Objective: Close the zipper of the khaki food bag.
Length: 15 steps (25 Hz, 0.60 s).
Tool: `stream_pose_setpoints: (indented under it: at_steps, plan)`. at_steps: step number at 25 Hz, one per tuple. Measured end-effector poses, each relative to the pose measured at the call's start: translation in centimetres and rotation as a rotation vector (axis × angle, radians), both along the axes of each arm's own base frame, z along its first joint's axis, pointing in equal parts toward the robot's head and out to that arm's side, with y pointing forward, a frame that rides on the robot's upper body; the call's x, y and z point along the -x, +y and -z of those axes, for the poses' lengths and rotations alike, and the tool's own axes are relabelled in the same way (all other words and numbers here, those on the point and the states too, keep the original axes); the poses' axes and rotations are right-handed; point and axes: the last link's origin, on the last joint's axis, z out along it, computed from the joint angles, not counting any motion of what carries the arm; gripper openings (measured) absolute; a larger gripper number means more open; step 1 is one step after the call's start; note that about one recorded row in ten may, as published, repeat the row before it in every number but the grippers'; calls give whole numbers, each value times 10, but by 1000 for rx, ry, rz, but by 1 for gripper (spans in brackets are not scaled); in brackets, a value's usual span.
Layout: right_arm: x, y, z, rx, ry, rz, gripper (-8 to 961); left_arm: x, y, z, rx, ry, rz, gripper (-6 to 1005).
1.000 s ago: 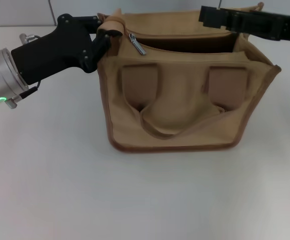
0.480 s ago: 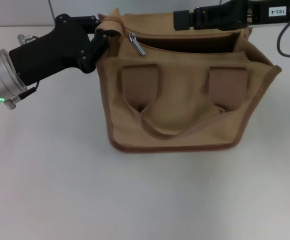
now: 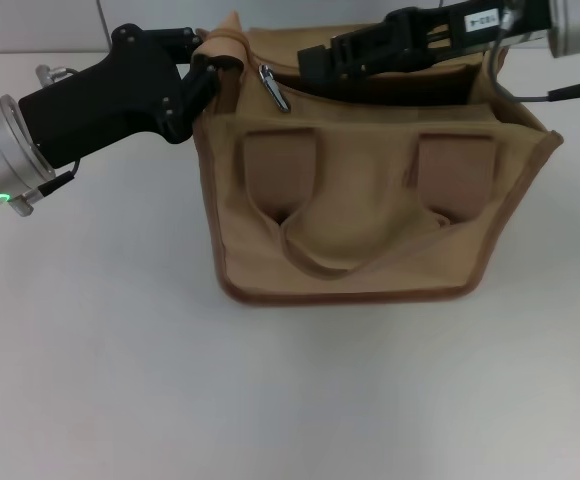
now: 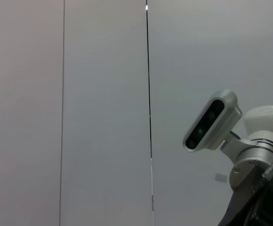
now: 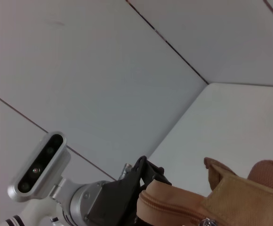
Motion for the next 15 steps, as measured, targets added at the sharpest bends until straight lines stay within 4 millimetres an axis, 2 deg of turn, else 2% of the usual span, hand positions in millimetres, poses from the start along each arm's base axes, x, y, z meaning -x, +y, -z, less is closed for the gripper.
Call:
stream_pose_setpoints:
  at_steps: [15]
  plan:
    - [15, 2, 15, 39, -54, -3, 369, -4, 0, 1, 9, -3, 18, 39]
